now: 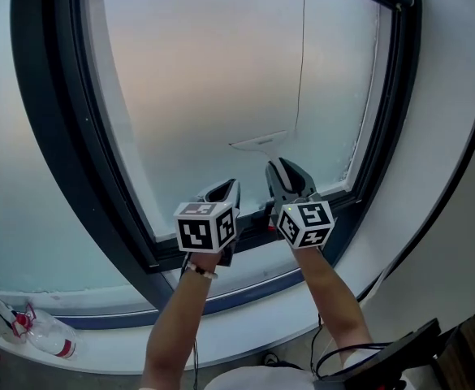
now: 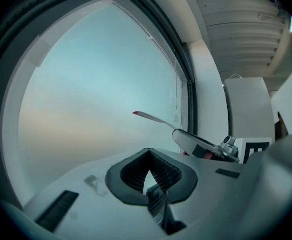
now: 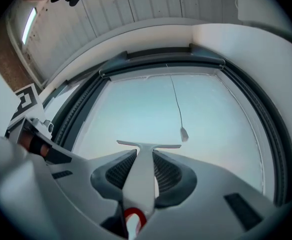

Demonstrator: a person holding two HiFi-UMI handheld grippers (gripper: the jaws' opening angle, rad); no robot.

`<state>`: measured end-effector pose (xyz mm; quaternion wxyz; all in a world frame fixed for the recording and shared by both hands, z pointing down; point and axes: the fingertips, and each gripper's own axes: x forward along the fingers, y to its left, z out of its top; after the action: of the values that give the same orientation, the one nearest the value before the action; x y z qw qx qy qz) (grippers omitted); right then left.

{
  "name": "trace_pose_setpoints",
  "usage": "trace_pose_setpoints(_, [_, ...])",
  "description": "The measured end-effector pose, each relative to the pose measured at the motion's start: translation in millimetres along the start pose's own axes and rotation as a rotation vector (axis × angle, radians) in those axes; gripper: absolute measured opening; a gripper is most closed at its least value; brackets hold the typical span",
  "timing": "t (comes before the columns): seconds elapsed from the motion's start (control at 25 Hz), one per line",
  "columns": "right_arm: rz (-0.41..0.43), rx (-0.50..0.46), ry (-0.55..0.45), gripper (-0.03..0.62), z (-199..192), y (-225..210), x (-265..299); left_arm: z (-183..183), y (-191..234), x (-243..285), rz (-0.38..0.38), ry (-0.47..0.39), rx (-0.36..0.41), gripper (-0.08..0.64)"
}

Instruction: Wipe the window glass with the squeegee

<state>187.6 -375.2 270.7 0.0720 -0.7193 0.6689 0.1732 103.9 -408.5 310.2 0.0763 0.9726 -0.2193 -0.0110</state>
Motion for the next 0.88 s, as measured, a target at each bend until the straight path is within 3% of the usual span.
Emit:
trace_pose_setpoints(0.32, [-0.004,-0.041,-0.18,0.087,133.6,11.4,49.8,97.4,2.7,-25.5,-0.001,-0.095,0.14,0.0])
trace_pose_setpoints(0.48, [-0.029,-0.032,-0.266,0.087,200.6,2.3,66.7,141.6,-0.1,-33.2,-0.001,-0.161,0.171,0.0])
trace_pose_setpoints(0.68, [-0.042,-0.037,-0.307,0.087,242.0,-11.4,94.6,189.8,3.8,-35.8,0.011,-0.236,0.203,0.0])
trace_pose_setpoints(0.88, [-0.066,-0.061,-0.34,0.087,274.5,-26.5,120.1,213.2,7.5,-27.2,0.019,-0.263,0.229,0.0])
